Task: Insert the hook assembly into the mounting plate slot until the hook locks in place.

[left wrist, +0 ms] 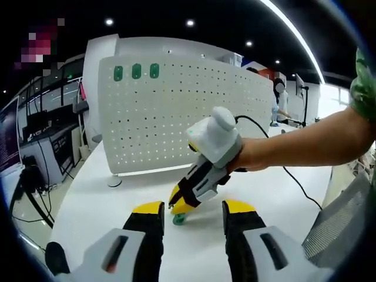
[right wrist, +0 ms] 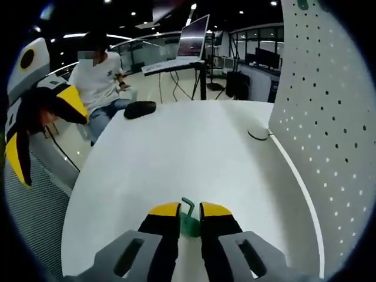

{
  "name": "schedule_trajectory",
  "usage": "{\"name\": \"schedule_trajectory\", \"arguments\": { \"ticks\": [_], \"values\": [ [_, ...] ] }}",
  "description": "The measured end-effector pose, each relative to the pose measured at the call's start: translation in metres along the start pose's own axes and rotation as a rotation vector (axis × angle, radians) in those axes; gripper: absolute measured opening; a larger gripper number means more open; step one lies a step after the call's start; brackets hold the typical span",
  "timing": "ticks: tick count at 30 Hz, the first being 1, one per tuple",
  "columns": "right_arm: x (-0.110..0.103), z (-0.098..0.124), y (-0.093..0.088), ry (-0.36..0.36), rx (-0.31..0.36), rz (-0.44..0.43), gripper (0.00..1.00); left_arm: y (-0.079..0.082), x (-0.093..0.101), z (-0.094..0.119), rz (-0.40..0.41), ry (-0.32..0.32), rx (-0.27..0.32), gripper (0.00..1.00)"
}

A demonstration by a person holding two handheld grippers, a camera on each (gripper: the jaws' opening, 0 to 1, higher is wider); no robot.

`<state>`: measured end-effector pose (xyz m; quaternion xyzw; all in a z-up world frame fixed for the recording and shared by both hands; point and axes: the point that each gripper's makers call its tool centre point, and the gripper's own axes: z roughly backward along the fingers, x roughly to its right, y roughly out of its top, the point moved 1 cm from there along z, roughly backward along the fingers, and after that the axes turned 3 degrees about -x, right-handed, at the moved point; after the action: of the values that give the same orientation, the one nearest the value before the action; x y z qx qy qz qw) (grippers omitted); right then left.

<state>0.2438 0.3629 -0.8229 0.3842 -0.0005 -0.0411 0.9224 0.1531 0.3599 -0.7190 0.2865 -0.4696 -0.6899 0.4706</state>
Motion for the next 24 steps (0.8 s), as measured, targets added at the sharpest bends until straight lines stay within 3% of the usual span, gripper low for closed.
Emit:
{"name": "schedule_trajectory", "arguments": {
  "ticks": [15, 24],
  "values": [
    [-0.005, 0.0, 0.004, 0.021, 0.021, -0.016, 0.03, -0.001, 0.001, 0.0, -0.002, -0.001, -0.006, 0.41],
    [-0.002, 0.01, 0.006, -0.011, 0.049, -0.093, 0.02, -0.001, 0.001, 0.0, -0.005, -0.004, -0.004, 0.4]
  ]
}}
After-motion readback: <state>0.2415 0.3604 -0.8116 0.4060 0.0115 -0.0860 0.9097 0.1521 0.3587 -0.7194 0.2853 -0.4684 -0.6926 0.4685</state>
